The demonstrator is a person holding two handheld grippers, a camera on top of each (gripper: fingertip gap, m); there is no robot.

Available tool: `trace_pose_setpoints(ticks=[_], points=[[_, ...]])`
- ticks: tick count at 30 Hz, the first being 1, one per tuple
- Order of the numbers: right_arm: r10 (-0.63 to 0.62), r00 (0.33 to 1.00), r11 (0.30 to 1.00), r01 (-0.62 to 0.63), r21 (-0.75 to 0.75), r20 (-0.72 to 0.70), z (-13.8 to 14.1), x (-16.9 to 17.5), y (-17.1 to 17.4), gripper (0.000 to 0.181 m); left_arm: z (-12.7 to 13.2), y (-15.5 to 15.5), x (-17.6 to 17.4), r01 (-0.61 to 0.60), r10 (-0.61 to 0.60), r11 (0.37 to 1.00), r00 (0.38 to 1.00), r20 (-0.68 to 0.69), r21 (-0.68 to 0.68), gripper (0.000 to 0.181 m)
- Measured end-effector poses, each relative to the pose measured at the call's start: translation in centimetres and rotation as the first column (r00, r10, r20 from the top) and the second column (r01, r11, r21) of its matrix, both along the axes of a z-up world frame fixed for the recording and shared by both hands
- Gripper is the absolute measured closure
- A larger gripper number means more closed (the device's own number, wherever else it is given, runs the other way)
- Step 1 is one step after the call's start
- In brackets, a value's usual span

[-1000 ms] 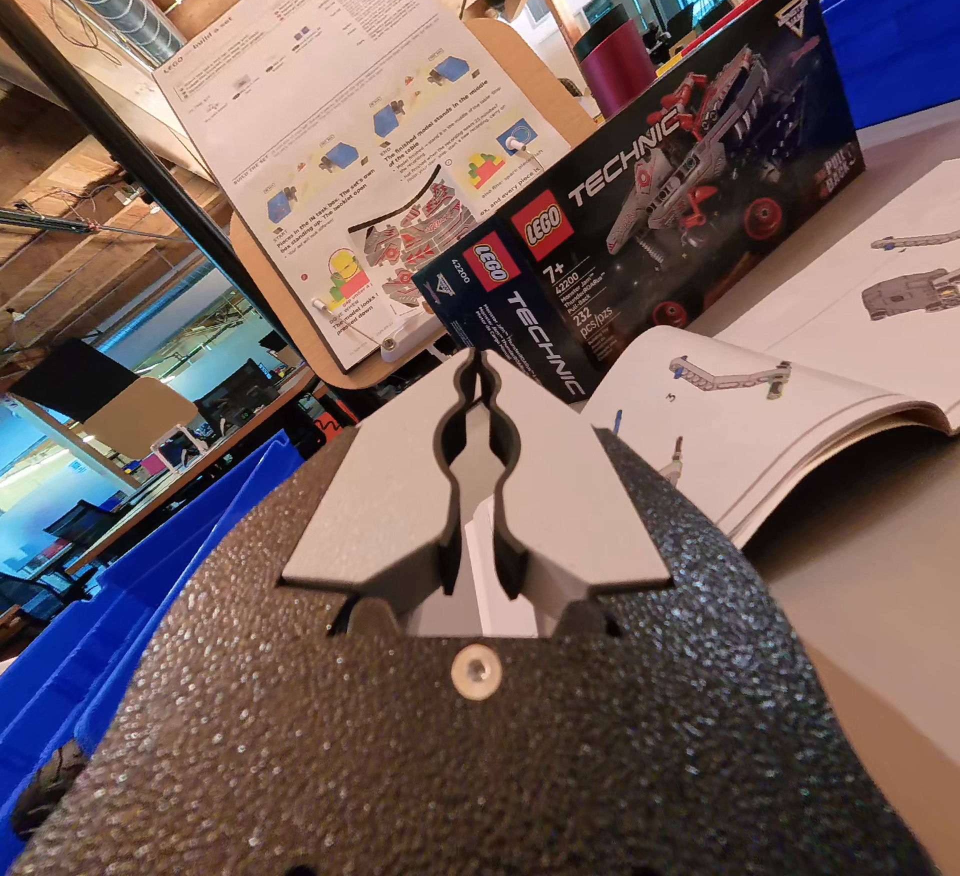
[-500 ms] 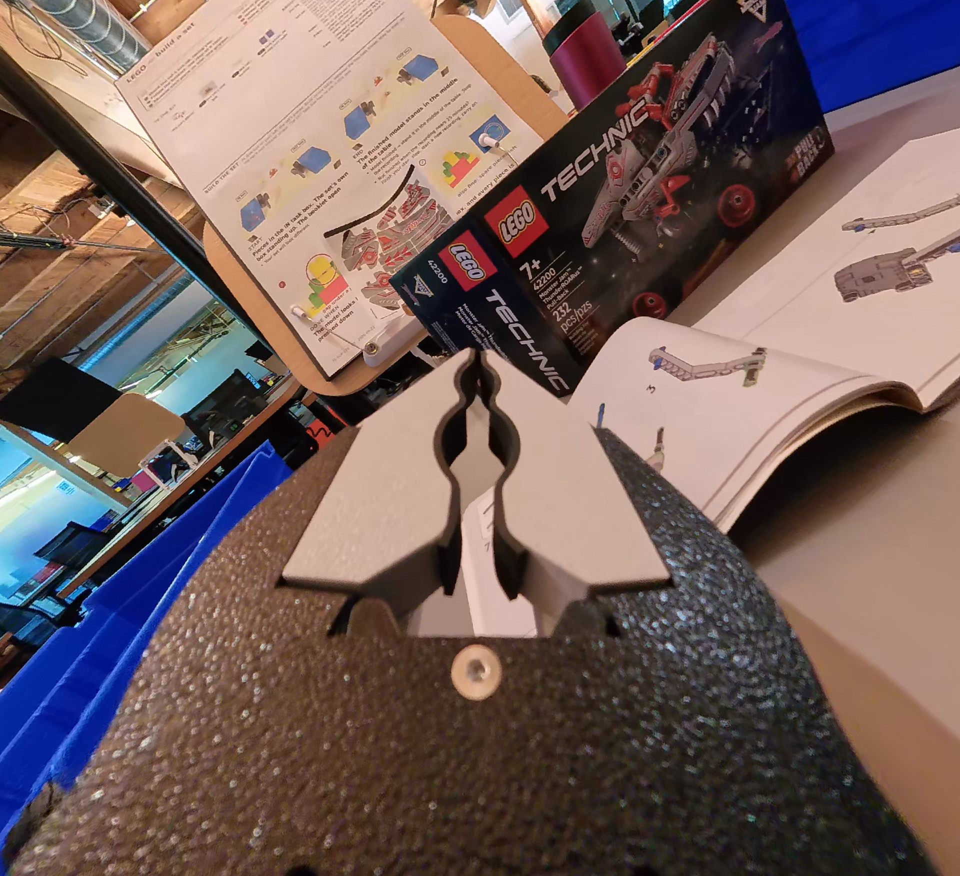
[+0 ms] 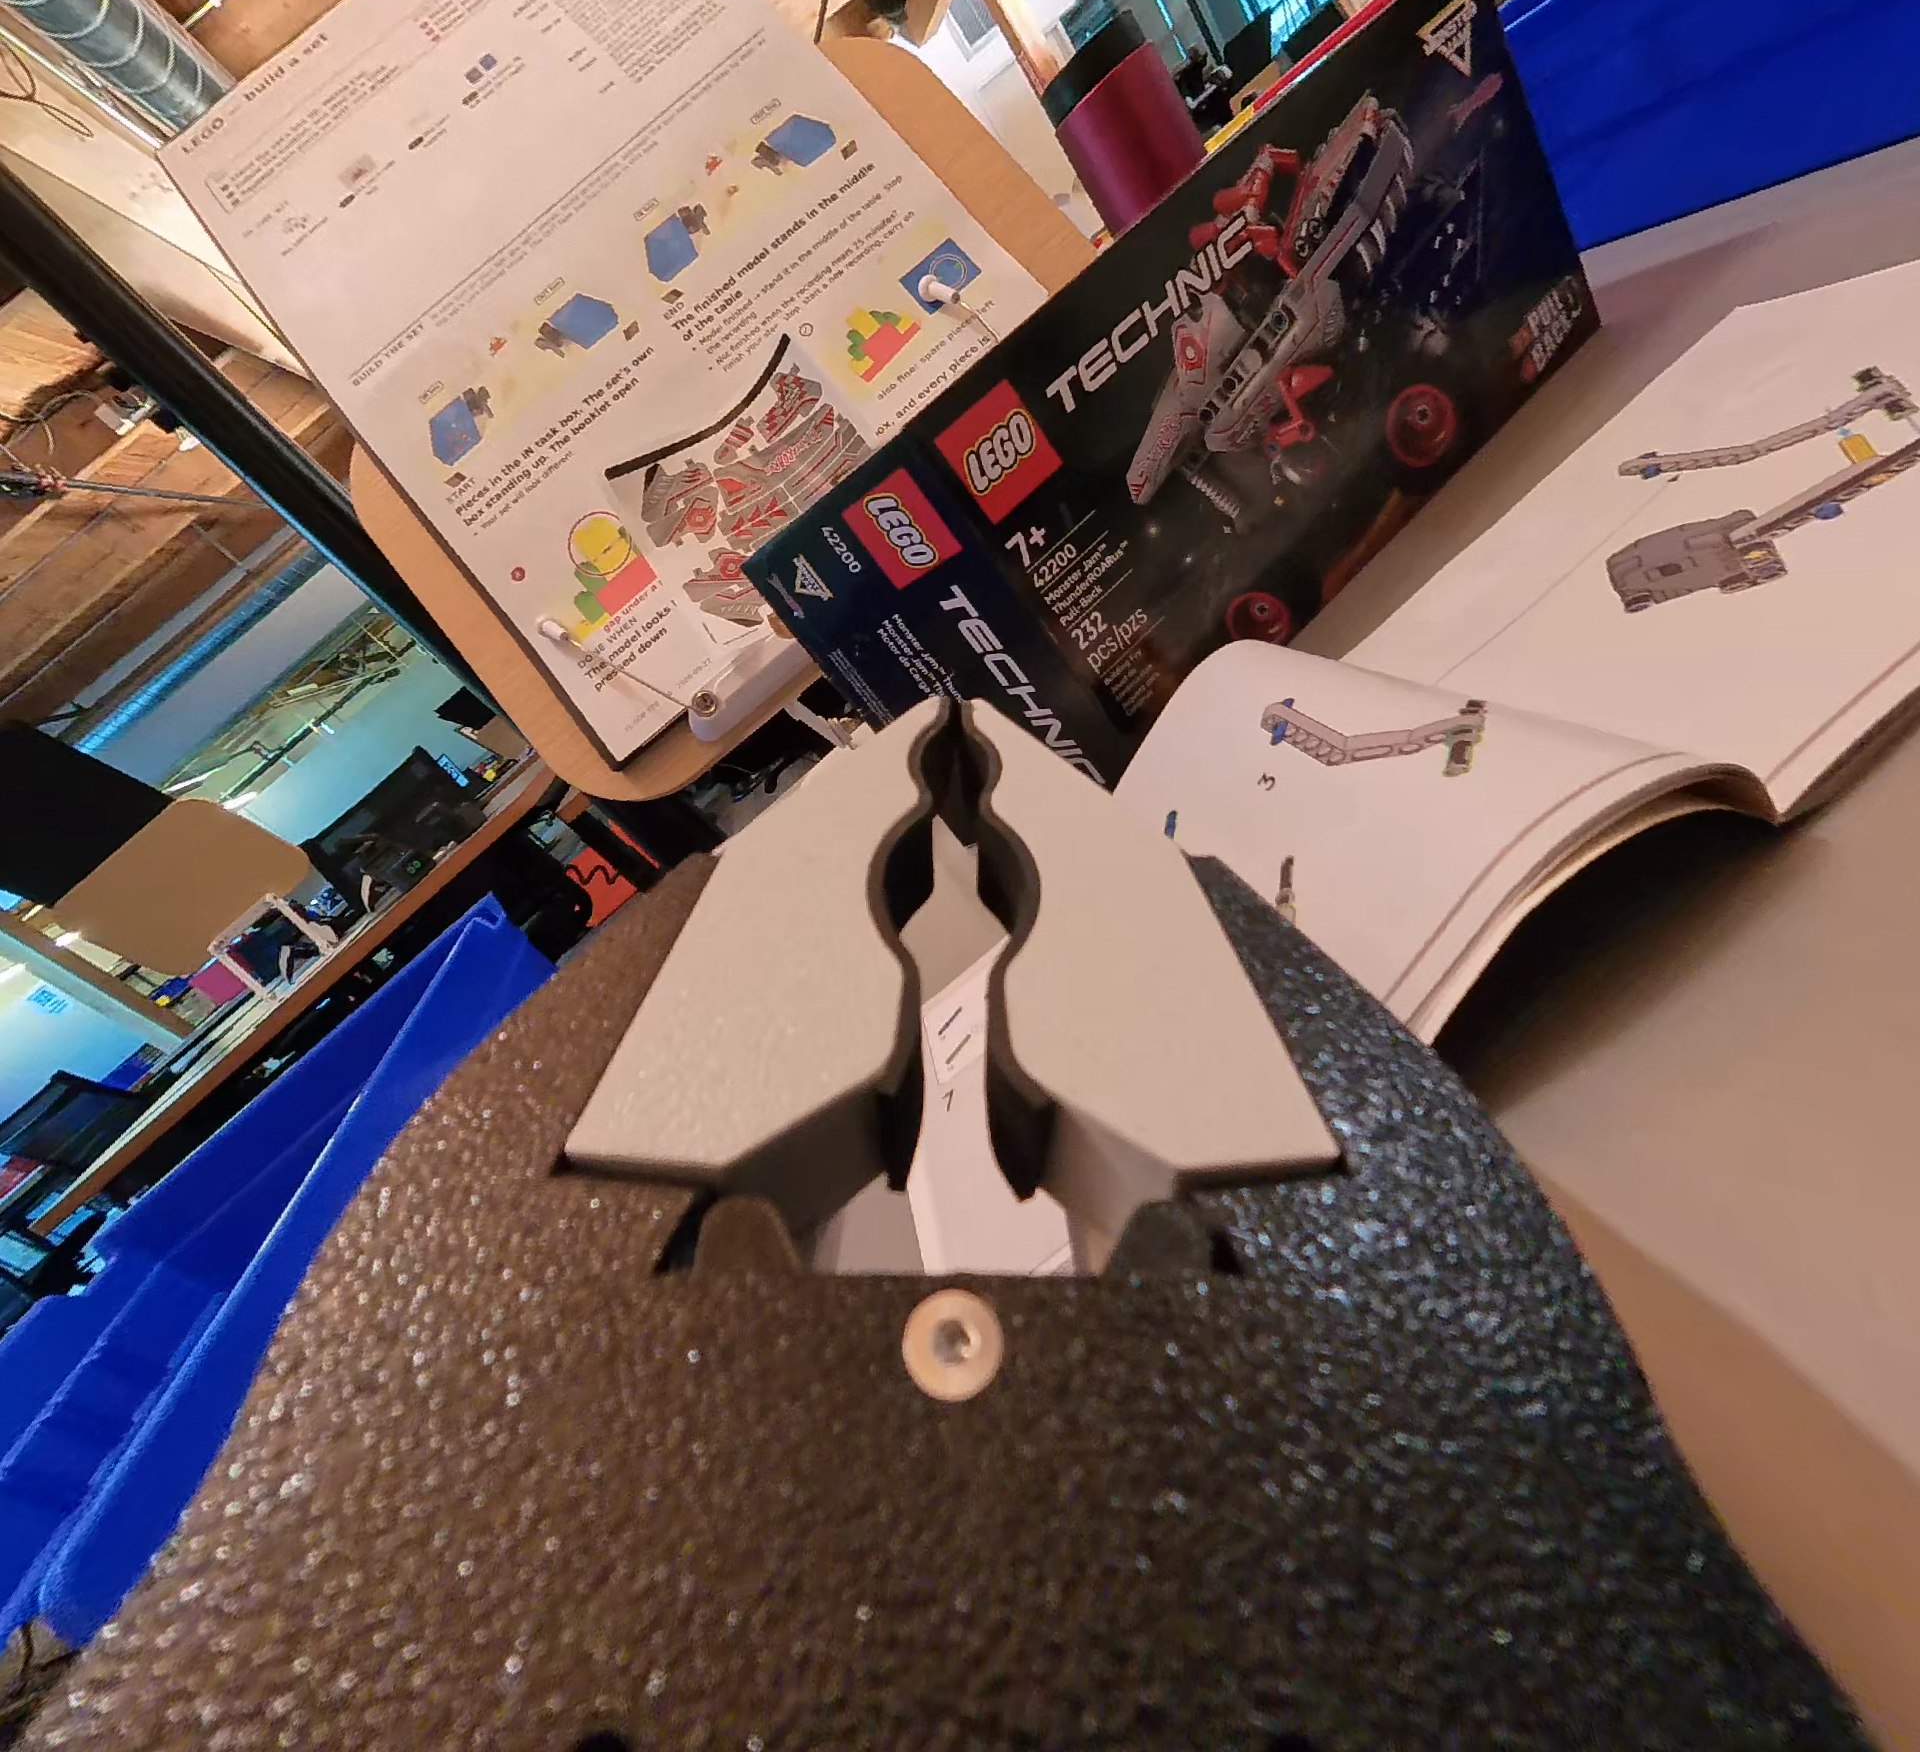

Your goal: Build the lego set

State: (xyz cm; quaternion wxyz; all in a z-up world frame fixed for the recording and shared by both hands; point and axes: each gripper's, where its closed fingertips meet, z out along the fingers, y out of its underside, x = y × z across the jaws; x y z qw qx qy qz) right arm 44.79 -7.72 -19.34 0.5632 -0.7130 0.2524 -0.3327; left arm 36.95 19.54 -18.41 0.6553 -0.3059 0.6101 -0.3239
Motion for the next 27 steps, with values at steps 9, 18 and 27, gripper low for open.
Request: trace_pose_setpoints(ticks=[9, 18, 27], points=[[0.001, 1.0, 1.0, -0.001, -0.01, 0.005, -0.05, -0.05, 0.1, 0.179, 0.09, -0.46, -0.16, 0.019, -0.019, 1.0, 1.0, -0.004, 0.008, 0.181], [0.014, 1.0, 0.999, -0.014, -0.044, 0.008, -0.37, -0.2, 0.5, 0.179, 0.09, -0.81, -0.18, 0.034, -0.034, 0.999, 0.999, -0.011, 0.013, 0.181], [0.013, 1.0, 0.999, -0.013, -0.04, 0.008, -0.34, -0.19, 0.45, 0.179, 0.05, -0.95, -0.23, 0.043, -0.043, 0.999, 0.999, -0.018, 0.015, 0.181]])
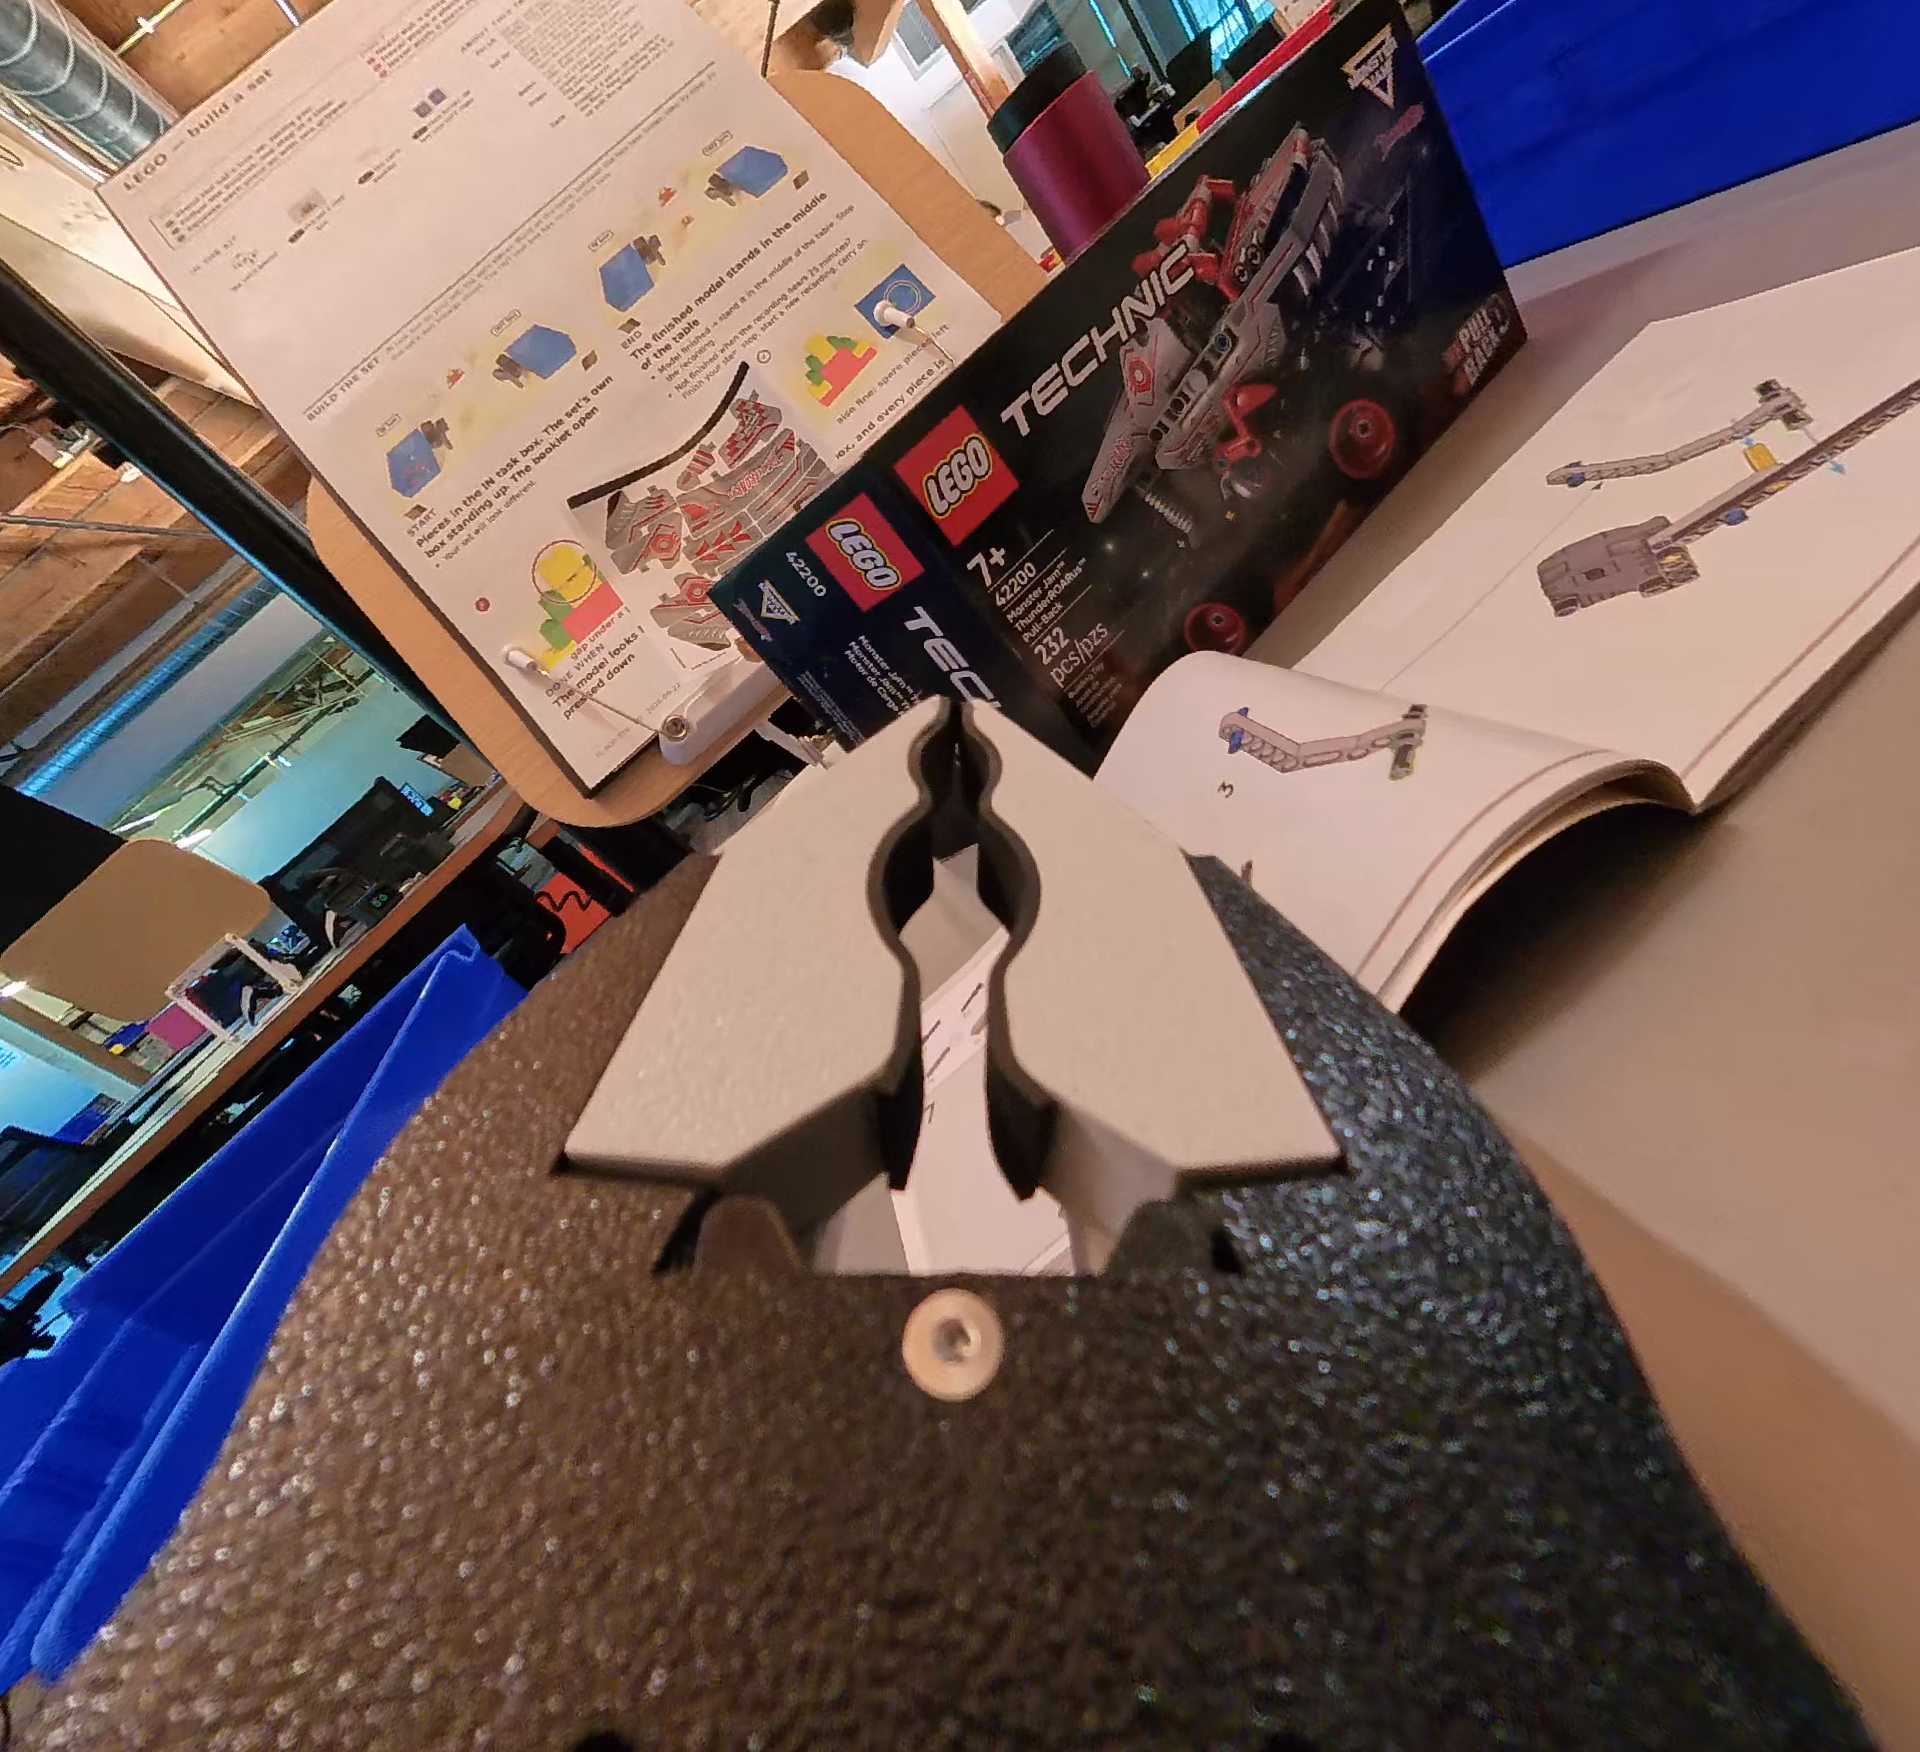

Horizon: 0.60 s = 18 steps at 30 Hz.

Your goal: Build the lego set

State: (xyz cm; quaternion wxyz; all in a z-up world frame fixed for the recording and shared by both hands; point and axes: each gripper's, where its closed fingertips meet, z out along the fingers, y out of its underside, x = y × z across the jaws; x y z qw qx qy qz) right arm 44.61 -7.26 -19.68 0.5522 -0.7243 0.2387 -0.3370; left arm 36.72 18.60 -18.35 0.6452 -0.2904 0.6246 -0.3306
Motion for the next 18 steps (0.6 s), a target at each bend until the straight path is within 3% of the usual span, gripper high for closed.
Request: trace_pose_setpoints(ticks=[14, 18], points=[[0.004, 1.0, 1.0, -0.004, -0.009, 0.0, -0.1, -0.1, 0.1, 0.179, 0.2, -0.4, -0.2, 0.016, -0.016, 1.0, 1.0, -0.002, -0.003, 0.181], [0.014, 1.0, 1.0, -0.014, -0.025, -0.003, -0.3, -0.1, 0.3, 0.179, 0.9, -1.8, -0.7, 0.075, -0.075, 0.997, 0.997, -0.009, -0.005, 0.181]])
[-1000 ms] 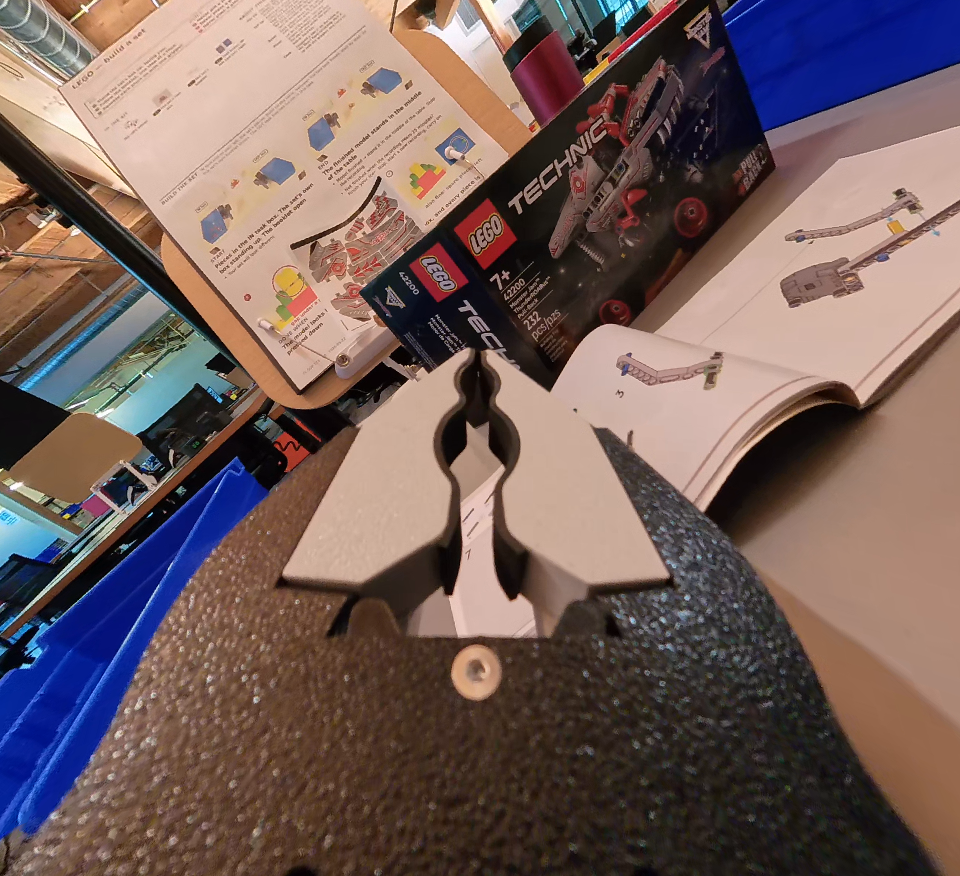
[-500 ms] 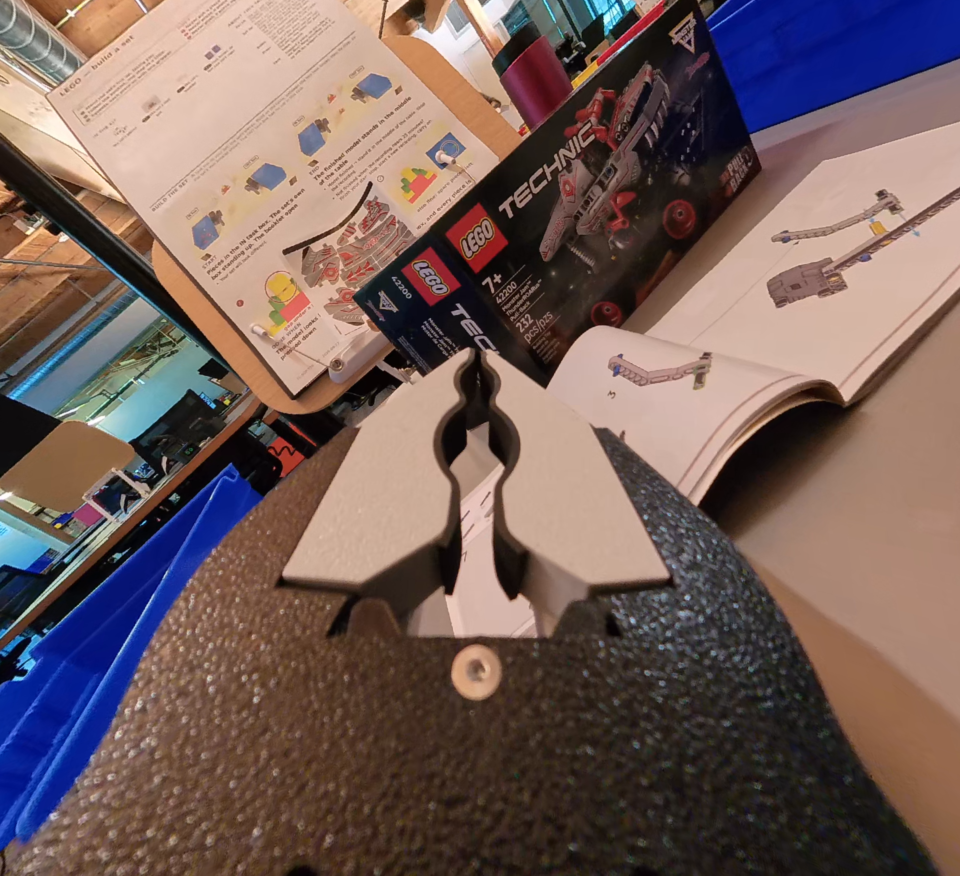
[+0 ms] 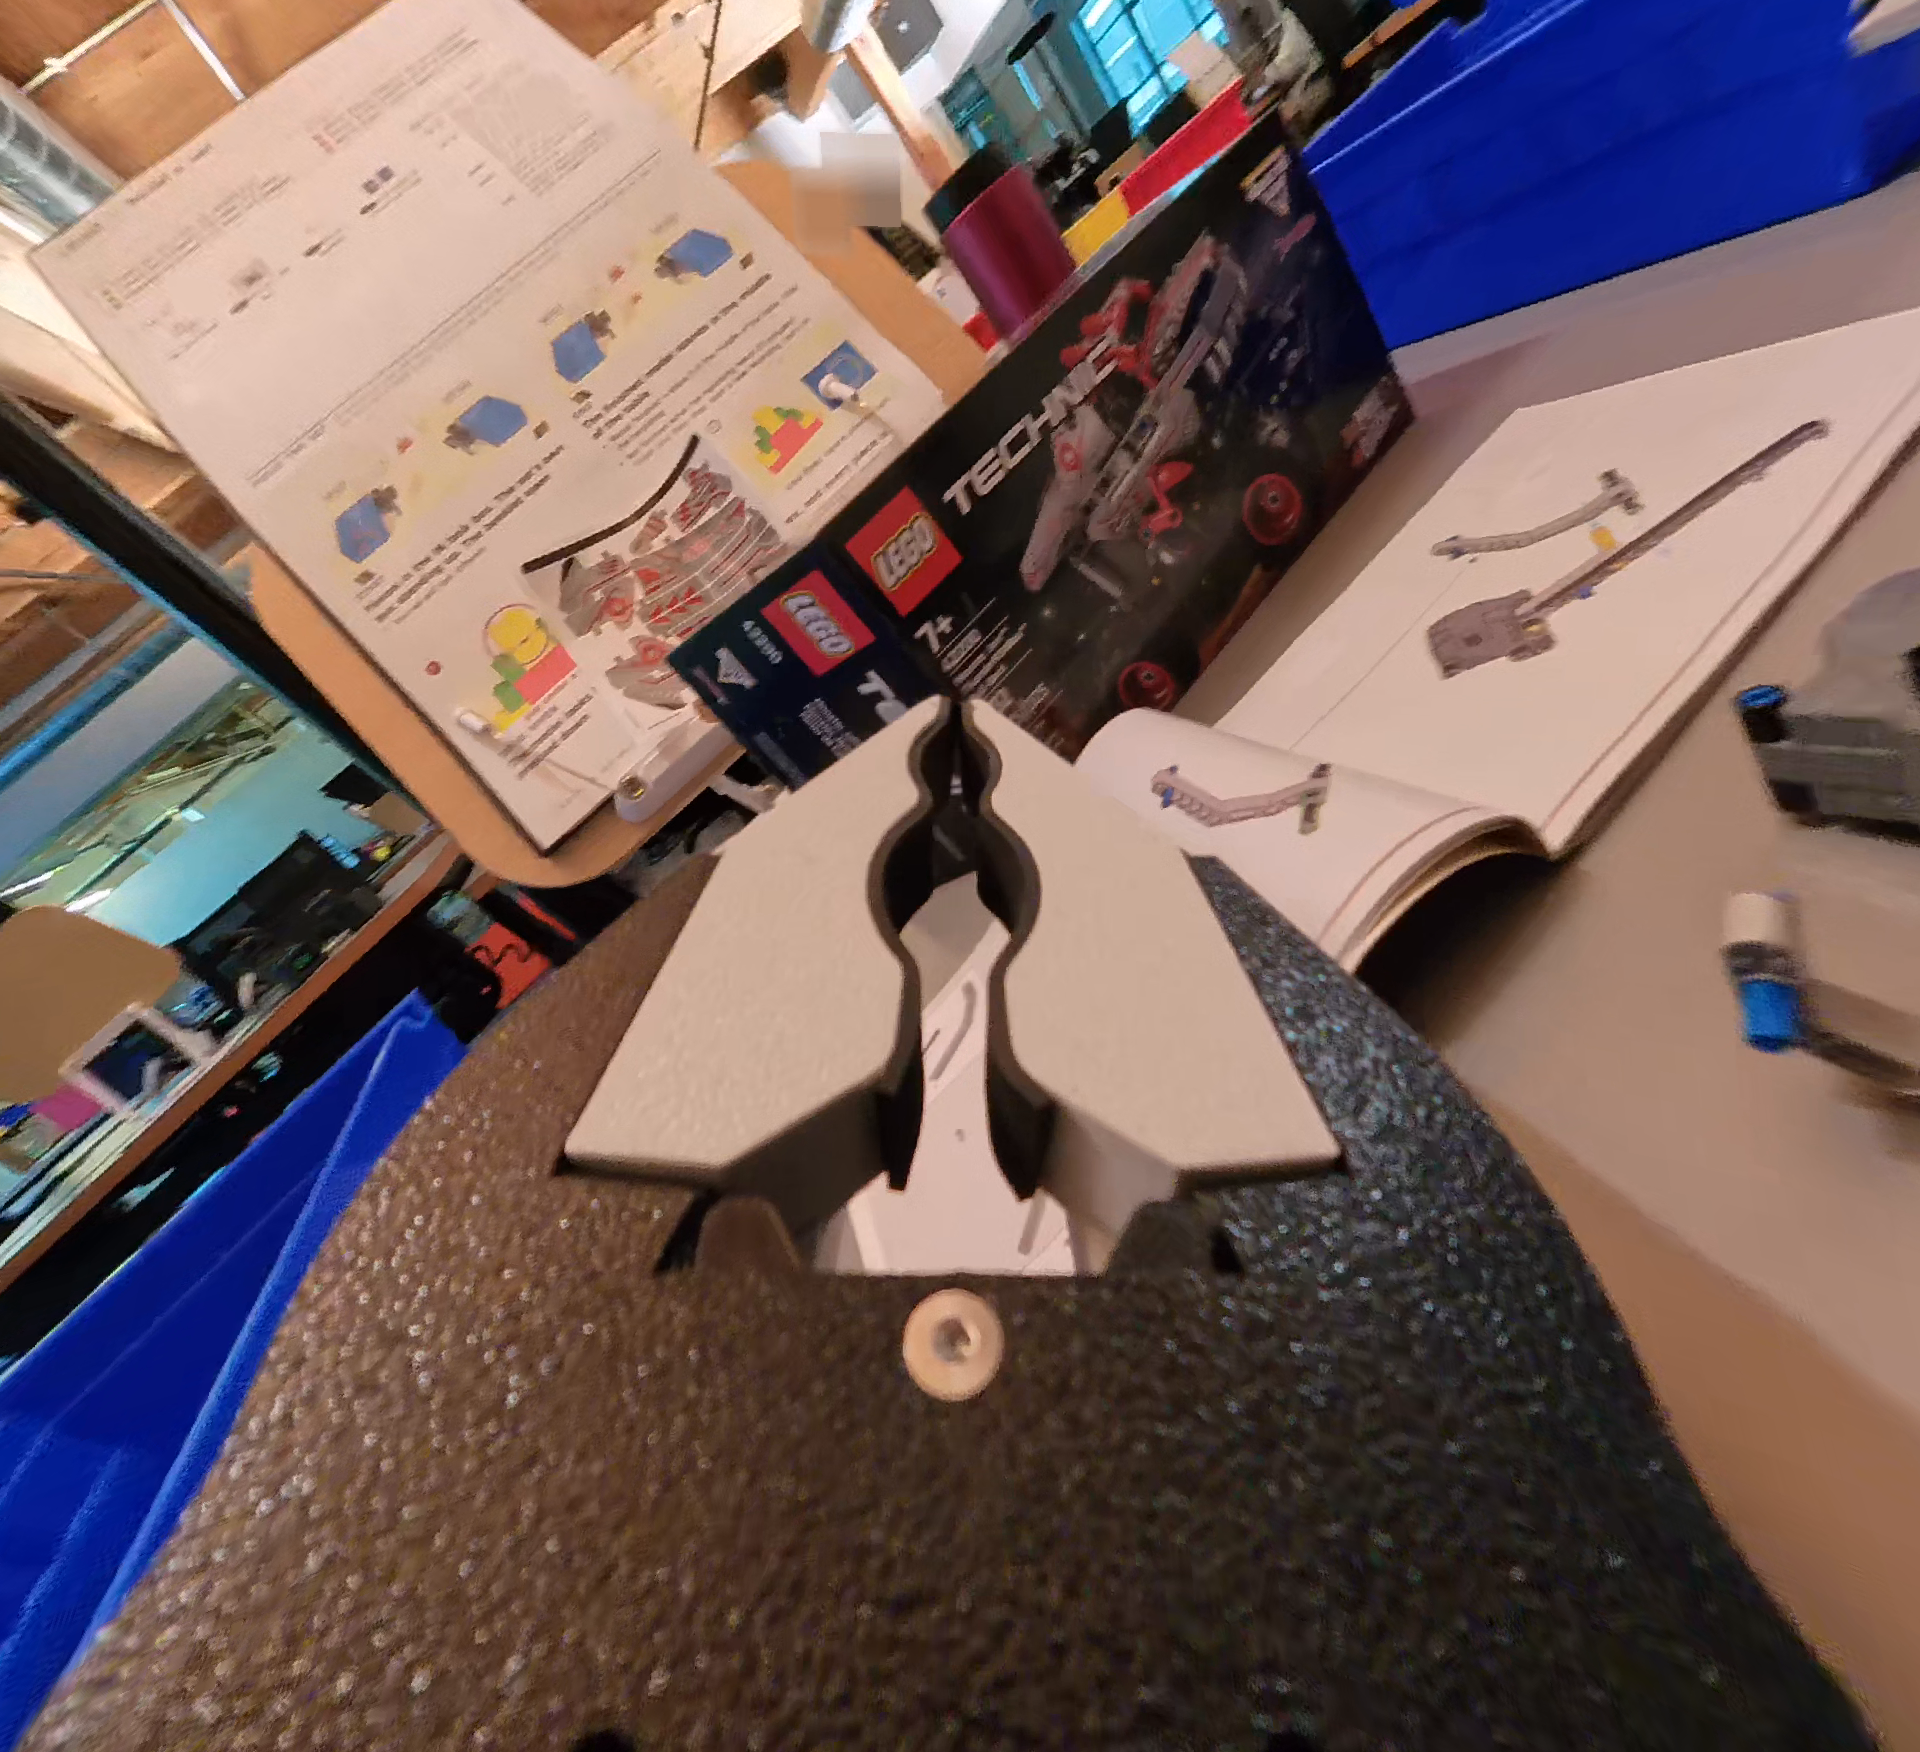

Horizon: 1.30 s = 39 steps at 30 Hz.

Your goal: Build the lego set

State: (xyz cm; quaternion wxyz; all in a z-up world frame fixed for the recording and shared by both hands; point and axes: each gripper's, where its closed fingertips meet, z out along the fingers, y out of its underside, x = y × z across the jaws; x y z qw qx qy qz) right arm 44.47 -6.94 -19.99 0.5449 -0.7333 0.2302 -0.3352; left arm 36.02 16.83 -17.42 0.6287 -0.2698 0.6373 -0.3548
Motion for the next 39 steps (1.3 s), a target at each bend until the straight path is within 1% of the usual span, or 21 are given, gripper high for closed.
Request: trace_pose_setpoints(ticks=[1, 3, 5, 6, 8, 10, 11, 12, 14, 15, 17, 19, 21, 26, 29, 32, 34, 35, 37, 39], points=[[0.004, 1.0, 1.0, -0.004, -0.005, -0.001, -0.1, 0.0, 0.1, 0.179, 0.0, -0.6, -0.2, 0.034, -0.034, 0.999, 0.999, -0.013, -0.007, 0.181], [0.013, 1.0, 1.0, -0.013, -0.013, -0.003, -0.2, -0.1, 0.2, 0.178, -0.7, -2.5, -0.8, 0.135, -0.138, 0.99, 0.984, -0.11, -0.034, 0.181], [0.02, 1.0, 1.0, -0.02, -0.02, 0.002, -0.2, -0.2, 0.3, 0.178, -1.4, -3.8, -1.5, 0.19, -0.208, 0.977, 0.954, -0.218, -0.1, 0.179], [0.023, 1.0, 1.0, -0.023, -0.021, 0.005, -0.2, -0.2, 0.3, 0.178, -1.7, -4.5, -2.2, 0.22, -0.252, 0.965, 0.928, -0.274, -0.144, 0.177], [0.033, 0.999, 0.999, -0.033, -0.023, 0.003, -0.2, -0.3, 0.4, 0.178, -2.5, -6.1, -3.8, 0.279, -0.368, 0.922, 0.847, -0.383, -0.269, 0.169], [0.041, 0.999, 0.999, -0.041, -0.028, 0.001, -0.3, -0.4, 0.6, 0.178, -3.7, -7.8, -5.6, 0.306, -0.466, 0.876, 0.734, -0.493, -0.372, 0.155], [0.044, 0.999, 0.999, -0.044, -0.031, 0.002, -0.3, -0.4, 0.6, 0.178, -4.5, -8.2, -6.4, 0.303, -0.477, 0.873, 0.69, -0.545, -0.381, 0.149], [0.047, 0.999, 0.998, -0.047, -0.036, 0.002, -0.4, -0.4, 0.7, 0.178, -5.2, -8.3, -6.7, 0.291, -0.458, 0.886, 0.673, -0.581, -0.362, 0.147], [0.062, 0.998, 0.997, -0.062, -0.052, -0.003, -0.6, -0.6, 0.9, 0.178, -6.4, -8.2, -6.9, 0.263, -0.406, 0.913, 0.667, -0.625, -0.312, 0.148], [0.071, 0.997, 0.996, -0.071, -0.06, -0.003, -0.7, -0.7, 1.0, 0.178, -7.0, -8.4, -7.1, 0.256, -0.403, 0.914, 0.65, -0.644, -0.314, 0.148], [0.095, 0.996, 0.993, -0.095, -0.074, -0.004, -0.8, -1.0, 1.3, 0.178, -7.4, -8.7, -7.0, 0.221, -0.406, 0.91, 0.647, -0.646, -0.35, 0.151], [0.107, 0.994, 0.992, -0.107, -0.072, -0.002, -0.8, -1.2, 1.4, 0.177, -7.8, -9.1, -7.1, 0.204, -0.418, 0.902, 0.635, -0.65, -0.381, 0.161], [0.118, 0.993, 0.991, -0.118, -0.066, -0.015, -0.5, -1.4, 1.4, 0.176, -8.1, -8.7, -6.8, 0.168, -0.376, 0.918, 0.655, -0.656, -0.359, 0.175], [0.144, 0.99, 0.988, -0.144, -0.064, -0.004, 1.8, -2.5, 1.4, 0.175, -7.0, -8.2, -6.8, 0.162, -0.351, 0.925, 0.708, -0.612, -0.343, 0.176], [0.208, 0.978, 0.974, -0.21, -0.089, -0.029, 2.6, -3.9, 1.9, 0.174, -5.7, -7.5, -6.7, 0.149, -0.315, 0.936, 0.761, -0.567, -0.32, 0.176], [0.32, 0.946, 0.942, -0.324, -0.081, -0.058, 3.8, -6.3, 2.7, 0.165, -3.2, -6.8, -6.5, 0.141, -0.283, 0.938, 0.841, -0.462, -0.318, 0.176], [0.426, 0.899, 0.904, -0.428, 0.003, -0.099, 5.1, -8.5, 3.6, 0.158, -0.8, -6.8, -6.5, 0.157, -0.282, 0.926, 0.892, -0.353, -0.343, 0.176], [0.474, 0.874, 0.881, -0.471, 0.05, -0.109, 6.0, -9.6, 3.9, 0.154, 0.5, -7.0, -6.5, 0.18, -0.297, 0.912, 0.91, -0.291, -0.368, 0.176], [0.521, 0.846, 0.853, -0.509, 0.115, -0.116, 7.4, -10.9, 4.3, 0.147, 3.2, -7.9, -6.6, 0.234, -0.325, 0.874, 0.933, -0.156, -0.426, 0.176], [0.566, 0.805, 0.823, -0.543, 0.165, -0.175, 7.7, -12.3, 4.9, 0.134, 5.0, -8.9, -6.3, 0.284, -0.343, 0.846, 0.938, -0.054, -0.451, 0.176]])
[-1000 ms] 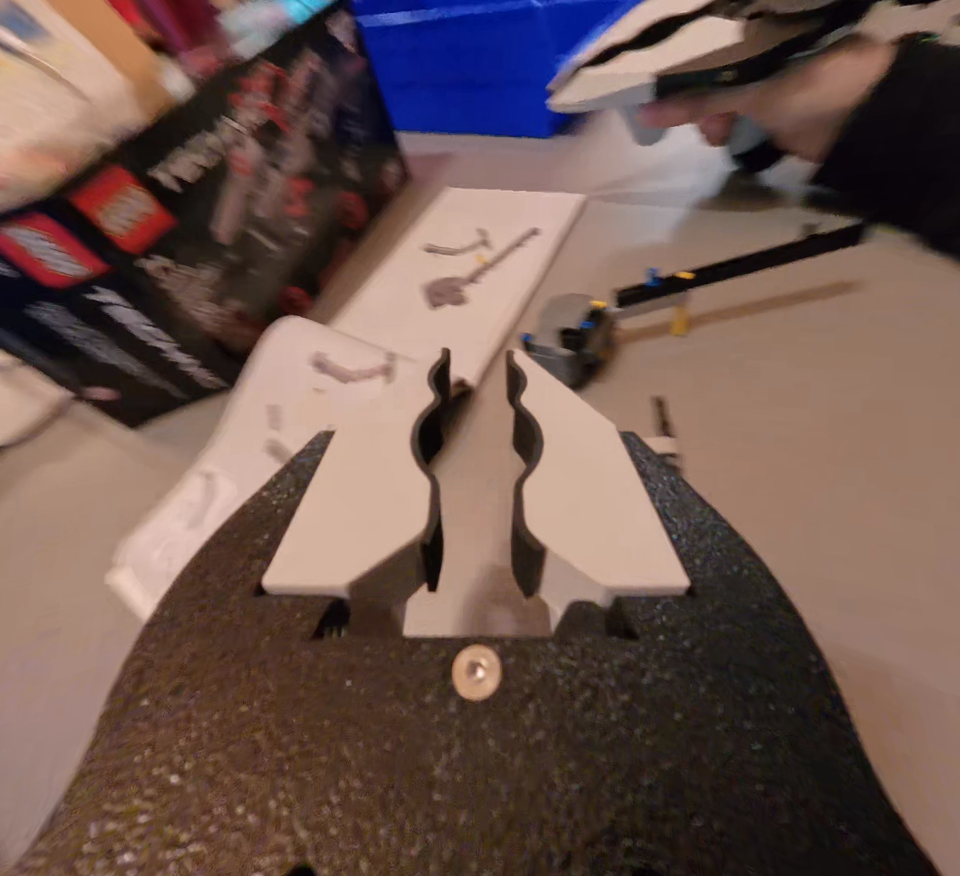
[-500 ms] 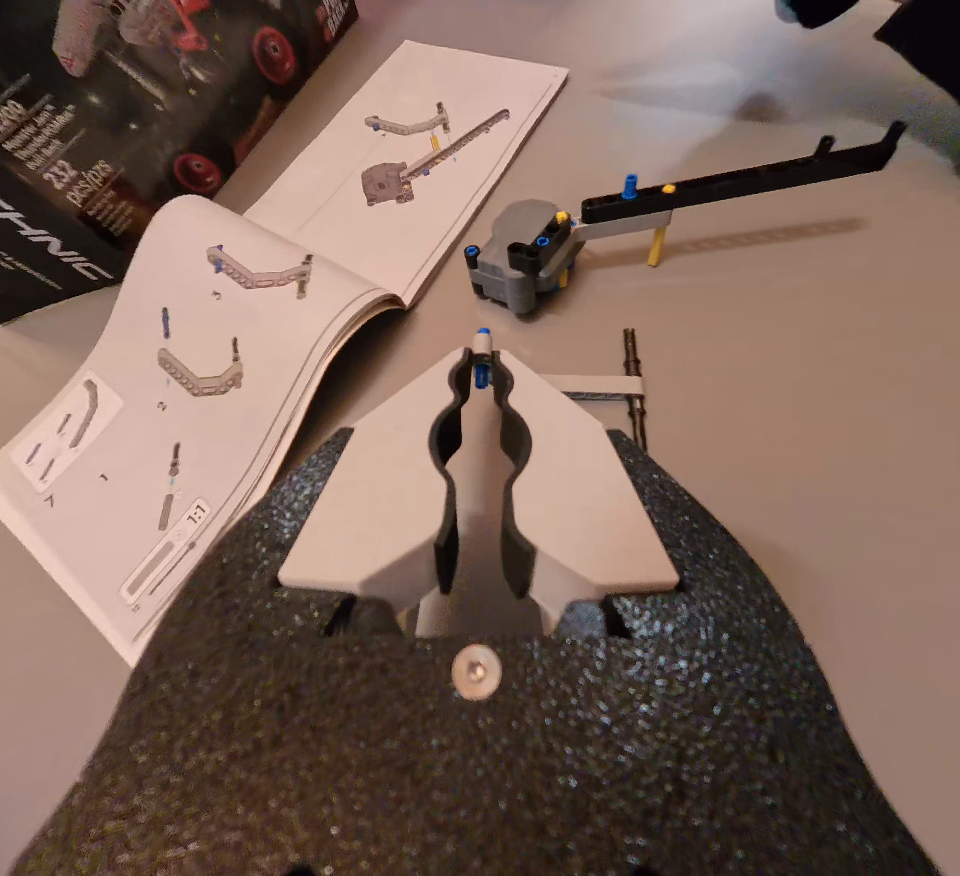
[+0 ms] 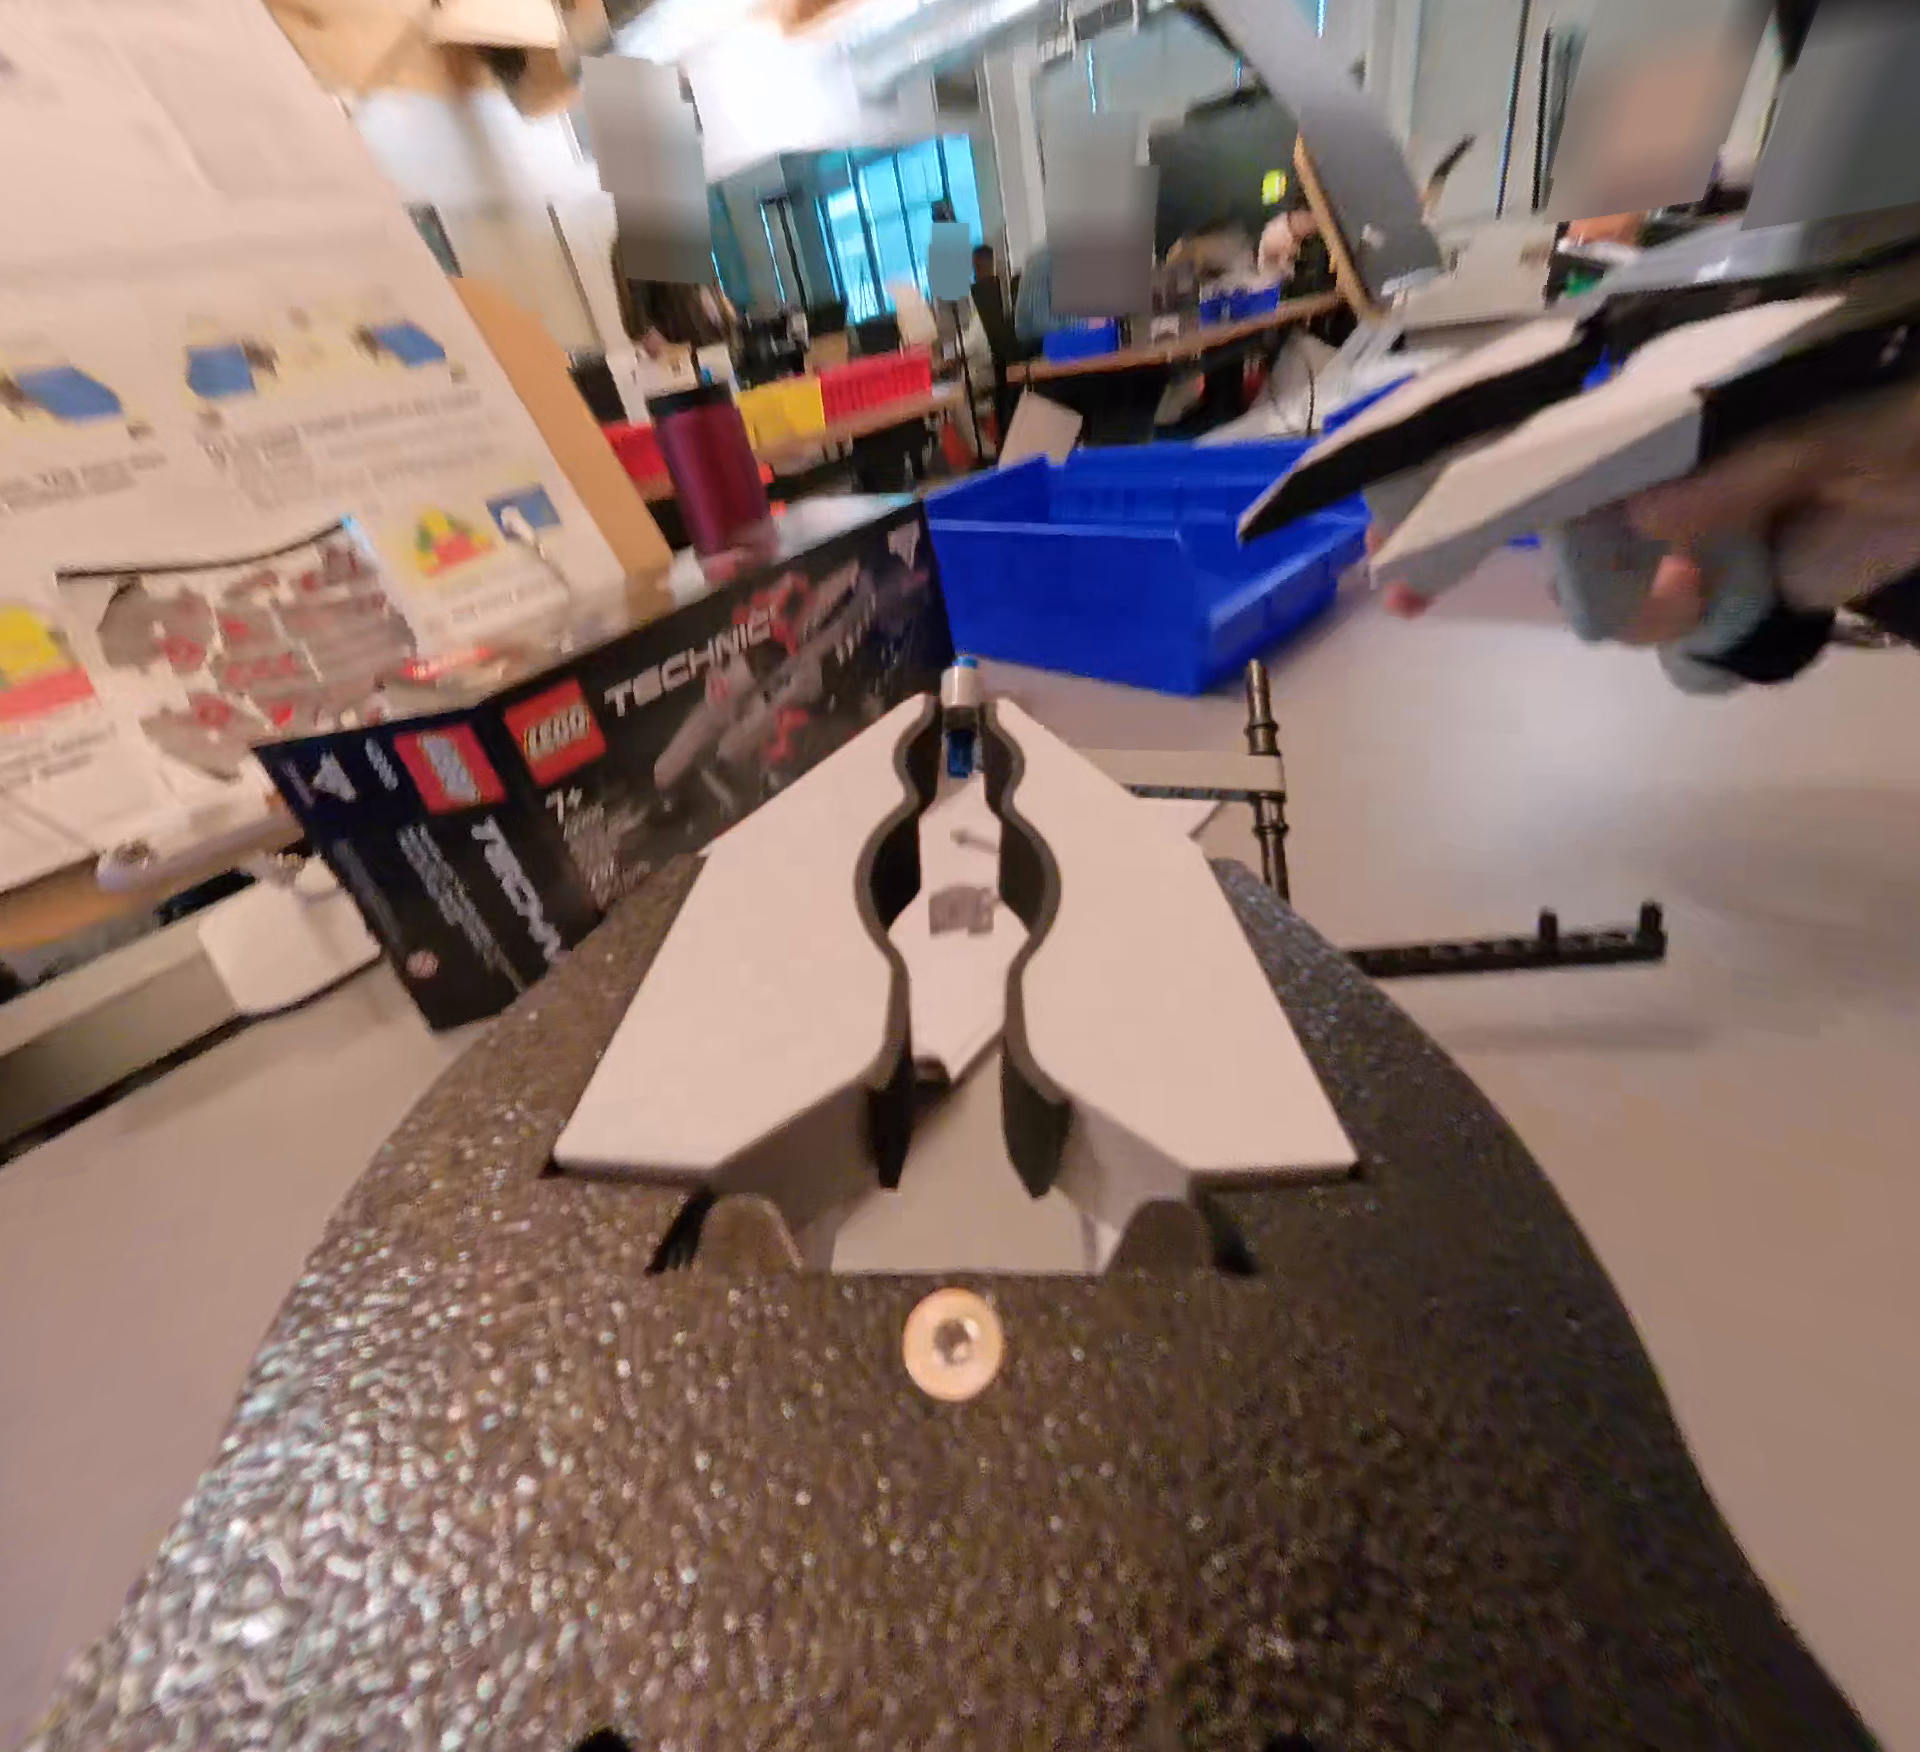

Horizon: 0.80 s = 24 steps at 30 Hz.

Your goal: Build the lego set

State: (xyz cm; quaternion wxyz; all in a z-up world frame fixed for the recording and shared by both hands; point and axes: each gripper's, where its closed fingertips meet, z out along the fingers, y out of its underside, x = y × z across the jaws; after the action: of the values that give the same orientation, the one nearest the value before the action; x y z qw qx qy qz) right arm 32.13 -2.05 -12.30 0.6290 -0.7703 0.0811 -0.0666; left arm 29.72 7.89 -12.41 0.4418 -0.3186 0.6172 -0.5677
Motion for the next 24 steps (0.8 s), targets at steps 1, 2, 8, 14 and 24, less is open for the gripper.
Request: trace_pose_setpoints(ticks=[1, 2, 8, 14, 24], points=[[0.022, 0.998, 1.0, -0.022, 0.0, -0.067, -0.2, -0.5, 0.3, 0.131, 0.5, -0.5, 0.2, 0.003, -0.003, 1.0, 0.999, 0.032, -0.008, 0.176], [0.046, 0.99, 0.999, -0.046, 0.003, -0.134, -0.4, -0.9, 0.6, 0.132, 0.8, -1.0, 0.5, 0.007, -0.007, 1.0, 0.998, 0.06, -0.008, 0.176], [0.14, 0.924, 0.987, -0.103, 0.12, -0.355, -0.2, -1.7, 1.4, 0.137, 1.8, -3.6, 1.1, 0.001, -0.017, 0.996, 0.983, 0.181, 0.088, 0.177], [0.122, 0.933, 0.992, -0.113, 0.047, -0.338, -1.5, -1.7, 1.9, 0.158, 2.6, -5.3, 0.7, 0.02, -0.054, 0.991, 0.963, 0.264, 0.129, 0.176], [0.073, 0.956, 0.987, -0.11, -0.119, -0.283, -3.3, -1.7, 0.4, 0.174, 0.9, -6.8, 0.4, 0.027, -0.096, 0.97, 0.955, 0.281, 0.241, 0.176]])
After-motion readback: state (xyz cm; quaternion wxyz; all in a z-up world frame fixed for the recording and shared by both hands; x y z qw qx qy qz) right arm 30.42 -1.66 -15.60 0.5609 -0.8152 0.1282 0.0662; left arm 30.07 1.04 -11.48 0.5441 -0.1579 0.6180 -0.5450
